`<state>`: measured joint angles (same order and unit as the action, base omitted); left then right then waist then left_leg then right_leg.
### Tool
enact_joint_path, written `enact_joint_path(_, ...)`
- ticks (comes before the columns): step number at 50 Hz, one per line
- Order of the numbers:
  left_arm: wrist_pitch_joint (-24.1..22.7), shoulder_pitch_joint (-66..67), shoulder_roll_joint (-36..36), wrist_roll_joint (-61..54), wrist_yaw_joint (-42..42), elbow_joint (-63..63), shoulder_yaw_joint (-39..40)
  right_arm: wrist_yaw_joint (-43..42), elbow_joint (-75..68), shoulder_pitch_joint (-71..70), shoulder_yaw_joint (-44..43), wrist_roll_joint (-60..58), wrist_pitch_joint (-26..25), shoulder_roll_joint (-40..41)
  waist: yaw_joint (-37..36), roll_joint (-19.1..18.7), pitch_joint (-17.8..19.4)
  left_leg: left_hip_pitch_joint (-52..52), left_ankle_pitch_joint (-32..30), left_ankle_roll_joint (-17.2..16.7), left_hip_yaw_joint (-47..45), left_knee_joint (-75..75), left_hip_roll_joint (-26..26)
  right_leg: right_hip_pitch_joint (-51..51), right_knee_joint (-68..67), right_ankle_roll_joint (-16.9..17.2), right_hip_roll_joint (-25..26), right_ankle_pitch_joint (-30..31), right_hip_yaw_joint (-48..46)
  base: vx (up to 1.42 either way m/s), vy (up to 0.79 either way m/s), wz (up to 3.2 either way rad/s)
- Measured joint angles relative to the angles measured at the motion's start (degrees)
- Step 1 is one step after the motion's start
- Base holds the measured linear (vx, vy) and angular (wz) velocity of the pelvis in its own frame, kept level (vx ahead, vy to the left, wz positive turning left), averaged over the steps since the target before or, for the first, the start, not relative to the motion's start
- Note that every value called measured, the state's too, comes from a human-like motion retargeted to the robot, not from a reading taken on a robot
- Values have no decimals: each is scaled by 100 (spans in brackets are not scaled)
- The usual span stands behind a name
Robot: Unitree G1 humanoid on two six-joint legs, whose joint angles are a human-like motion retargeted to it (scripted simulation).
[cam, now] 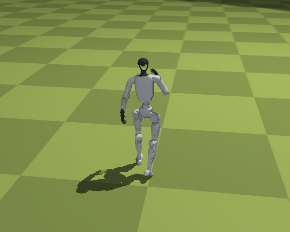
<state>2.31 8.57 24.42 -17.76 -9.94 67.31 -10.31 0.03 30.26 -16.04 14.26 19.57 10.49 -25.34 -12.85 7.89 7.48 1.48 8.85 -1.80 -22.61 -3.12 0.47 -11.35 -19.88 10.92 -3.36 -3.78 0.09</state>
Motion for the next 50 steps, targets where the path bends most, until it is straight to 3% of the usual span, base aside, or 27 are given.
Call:
enact_joint_path(5, 86, -770, 59, 244, 215, 161, -247, -4, 66, 229, -130, 37, -88, 11, 95, -94, -126, -153, 360, 104, 272, 243, 139, 1002, -2012, 28, -14, 945, -398, 39, 20, 32)
enact_joint_path(7, 163, -1194, 46, 392, 331, 240, -367, -37, 91, 268, -190, 44, -141, -16, 141, -124, -115, -217, 478, 116, 380, 323, 146, 1335, -2535, -104, -175, 963, -691, 34, 17, 45)
enact_joint_path(10, 266, -1874, -9, 626, 476, 330, -541, -85, 112, 283, -251, 36, -183, -67, 246, -159, -40, -349, 637, 103, 550, 420, 121, 1654, -2775, -426, -466, 511, -1154, 32, 15, 55)
enact_joint_path(14, 289, -2703, -124, 797, 597, 252, -727, -127, 115, 269, -272, -16, -184, -128, 466, -156, 87, -539, 796, 66, 809, 505, 40, 1816, -2012, -678, -583, -130, -1509, 29, 9, 66)
enact_joint_path(18, 197, -3329, -223, 805, 648, -101, -835, -147, 122, 248, -264, -42, -187, -179, 738, -50, 219, -728, 926, 15, 1082, 558, -131, 1863, -566, -594, -442, -335, -1405, 28, 3, 69)
enact_joint_path(22, 119, -3735, -270, 658, 660, -591, -903, -177, 134, 201, -262, -61, -288, -231, 989, 145, 400, -961, 1063, -18, 1320, 599, -396, 1820, 1004, -385, -444, 86, -1268, 29, 0, 58)
enact_joint_path(25, 93, -3908, -285, 510, 675, -898, -966, -192, 145, 161, -264, -168, -423, -256, 1123, 274, 549, -1170, 1174, 1, 1466, 618, -561, 1836, 1921, -146, -500, 781, -1239, 30, -2, 42)
enact_joint_path(28, 26, -3946, -309, 464, 658, -1032, -1044, -135, 155, 156, -247, -370, -494, -239, 1212, 331, 647, -1364, 1274, 43, 1584, 627, -635, 1974, 2447, 212, -499, 1404, -1093, 32, -4, 30)
enact_joint_path(30, -41, -3871, -323, 520, 624, -1030, -1114, -78, 176, 207, -220, -491, -479, -207, 1255, 305, 661, -1481, 1334, 26, 1635, 630, -581, 2158, 2488, 408, -424, 1421, -1004, 33, -13, 18)
enact_joint_path(35, -139, -3634, -332, 986, 443, -640, -1286, 72, 166, 211, -216, -688, -349, -138, 1243, 141, 646, -1653, 1463, -135, 1636, 672, -310, 2402, 2488, 408, -126, 789, -1079, 36, -19, 8)
enact_joint_path(42, -4, -2868, -488, 1547, 407, 282, -1248, 119, 156, 242, -307, -658, -286, -203, 1336, -2, 456, -1814, 1396, -94, 1931, 808, -355, 2148, 2488, 408, -253, 1158, -1391, 44, -13, 29)
enact_joint_path(50, 189, -1266, -714, 520, 676, 534, -617, -164, 154, 309, -248, -201, -185, -303, 1500, -173, 231, -1786, 379, 172, 2444, 1675, -555, 1455, 2488, 330, -625, 700, -1424, 51, -9, 30)
